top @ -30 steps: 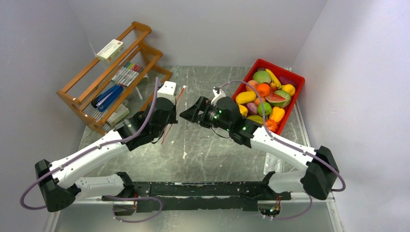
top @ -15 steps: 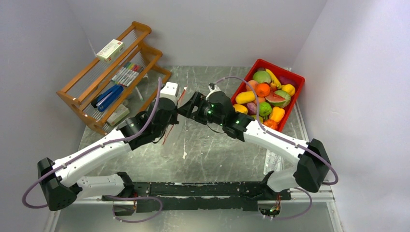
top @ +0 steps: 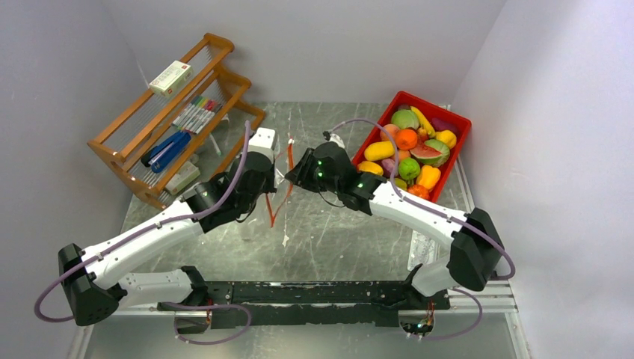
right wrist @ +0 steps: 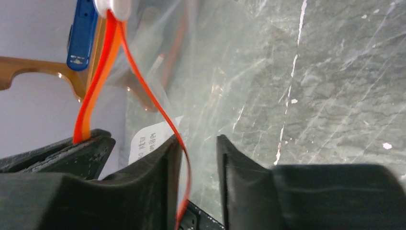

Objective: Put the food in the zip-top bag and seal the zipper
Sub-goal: Open the zipper of the food storage bag.

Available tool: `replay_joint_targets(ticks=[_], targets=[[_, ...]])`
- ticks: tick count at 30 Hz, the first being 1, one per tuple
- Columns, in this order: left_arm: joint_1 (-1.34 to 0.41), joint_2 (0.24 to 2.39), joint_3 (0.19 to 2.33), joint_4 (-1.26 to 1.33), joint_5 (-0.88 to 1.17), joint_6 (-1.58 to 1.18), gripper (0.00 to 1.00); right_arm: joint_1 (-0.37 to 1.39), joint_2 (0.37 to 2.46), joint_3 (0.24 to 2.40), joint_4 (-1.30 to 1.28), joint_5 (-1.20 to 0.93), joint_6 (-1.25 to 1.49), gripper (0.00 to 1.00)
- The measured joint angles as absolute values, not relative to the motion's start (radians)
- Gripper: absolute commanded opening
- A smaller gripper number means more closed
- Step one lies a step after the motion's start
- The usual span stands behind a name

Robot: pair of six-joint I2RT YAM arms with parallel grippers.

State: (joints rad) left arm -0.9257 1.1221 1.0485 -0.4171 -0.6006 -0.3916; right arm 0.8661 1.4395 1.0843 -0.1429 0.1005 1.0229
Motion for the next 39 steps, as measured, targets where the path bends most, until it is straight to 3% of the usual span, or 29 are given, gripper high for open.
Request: replay_joint_targets(ticks=[3,16,27,39], targets=[[-0.926,1.122,1.048,-0.417,-0.613,-0.379,0.07,0.866,1.446,1.085,-0.155,0.118,1.002,0.00],[-0.927,1.051,1.069,-0.339,-0.813,-0.194,0.07,0.866,1.373,1.206,-0.270,0.290,0.837,0.00],[-0.932,1.040,1.034,-0.304,-0.883,-0.129,0.07,0.872,1.344,1.121,-0.250,0.324,0.831,0.00],[-0.932,1.168,1.039,-0.423,-0.743,-0.252,0.07,0.871,1.471,1.076,-0.160,0.122,0.804,0.24]])
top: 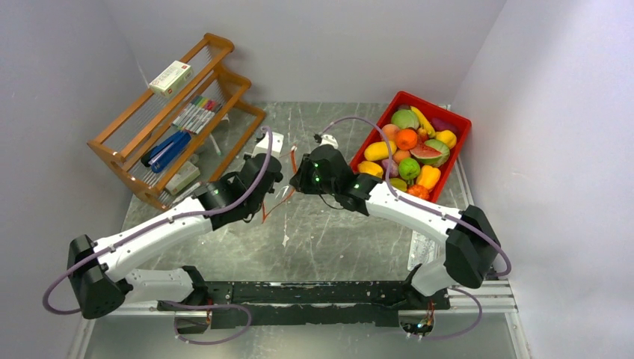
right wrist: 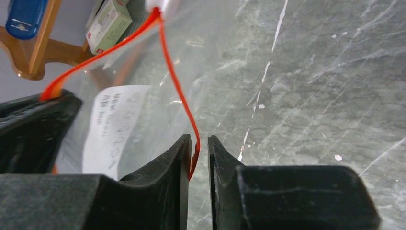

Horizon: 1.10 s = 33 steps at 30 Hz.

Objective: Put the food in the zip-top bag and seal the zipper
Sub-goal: Open the zipper of the food storage bag, then pick up the fake vegetable from the bin.

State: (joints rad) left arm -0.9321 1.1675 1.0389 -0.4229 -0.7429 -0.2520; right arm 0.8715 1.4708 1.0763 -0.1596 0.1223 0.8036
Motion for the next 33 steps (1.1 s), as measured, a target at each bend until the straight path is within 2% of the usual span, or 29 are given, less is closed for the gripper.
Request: replay_joint_targets(ticks=[3,5,13,24,29,32,33], targets=[[-0.932,1.199,1.041,-0.434,-0.742,-0.266,0.07,0.871,1.471,1.076,-0.146,0.109,0.796,0.33],[-0.932,1.218,1.041,-0.443,-0.742,-0.272,0.07,0.870,1.471,1.077,-0.139,0.099,0.790,0.36],[-0.932,1.246,1.042,-0.451,-0.748,-0.293,0.07,0.849,1.456,1.056,-0.102,0.052,0.793,0.39],[-0.932,1.279,1.042,-0.451,-0.754,-0.312,0.07,0.733,1.384,1.031,-0.097,-0.030,0.771,0.43],[-0.932,1.279,1.042,-0.450,-0.753,-0.315,0.07,0.618,1.353,1.060,-0.220,0.046,0.706,0.46],[-0.932,1.271,1.042,-0.445,-0.741,-0.315,0.07,0.542,1.328,1.079,-0.301,0.133,0.675,0.51],[-0.932,1.267,1.040,-0.443,-0.737,-0.315,0.07,0.527,1.325,1.086,-0.322,0.166,0.667,0.56]])
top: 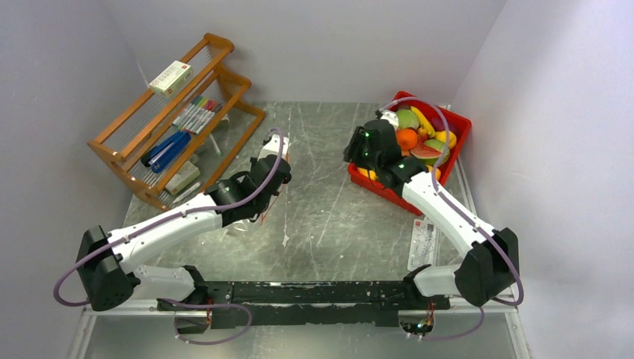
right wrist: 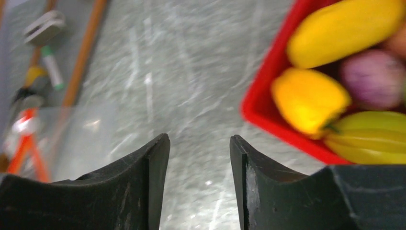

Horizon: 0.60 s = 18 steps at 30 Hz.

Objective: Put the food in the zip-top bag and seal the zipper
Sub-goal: Pick up the fake vegetable from the bin.

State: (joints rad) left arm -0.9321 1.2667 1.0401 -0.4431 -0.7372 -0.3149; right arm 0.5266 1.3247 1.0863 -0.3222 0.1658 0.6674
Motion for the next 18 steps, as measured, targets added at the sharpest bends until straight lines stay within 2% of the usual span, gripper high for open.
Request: replay_joint_targets(ticks=[1,6,18], targets=[[-0.932,1.260,1.038,-0.443,-0.734,-0.315,0.07,0.513,1.323,1.097,-0.351,0.212,0.656,0.61],[-0.932,1.238,1.038,-0.442,-0.710,-0.319,0.07,0.442,1.338,1.154,-0.493,0.427,0.591,0.73],[-0.932,1.184,1.010,-0.430,-0.659,-0.321,0.07,0.212,1.367,1.134,-0.546,0.538,0.444,0.74]])
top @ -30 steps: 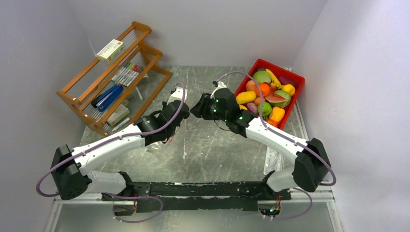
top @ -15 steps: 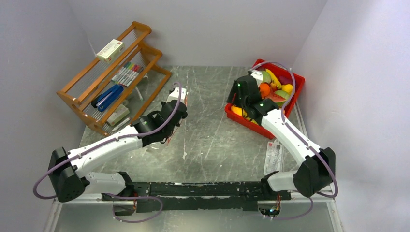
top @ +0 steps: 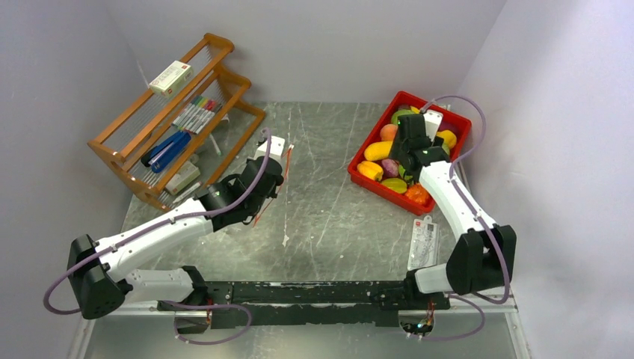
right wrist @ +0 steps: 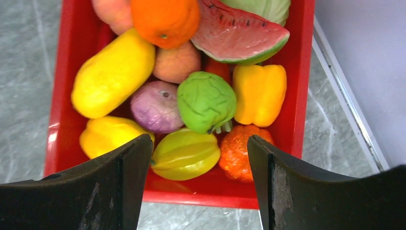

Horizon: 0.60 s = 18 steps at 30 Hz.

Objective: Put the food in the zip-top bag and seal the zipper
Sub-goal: Pick up the fake vegetable from the bin.

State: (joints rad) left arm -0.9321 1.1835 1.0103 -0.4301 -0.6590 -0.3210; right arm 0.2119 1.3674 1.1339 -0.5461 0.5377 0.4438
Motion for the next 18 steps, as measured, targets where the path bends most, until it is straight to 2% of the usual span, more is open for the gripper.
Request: replay_joint_targets(ticks=[10,18], targets=[[-0.932,1.182,1.010,-0.429,-0.618,-0.323,0.07,0.101,1.493,1.079,-0.507,0.448,0.413,0.75],[-0.932,1.177,1.007,-0.424,-0.597,-0.342,0.07,0.039,1.556,1.066,-0.466,0.373,0.403,0.69]])
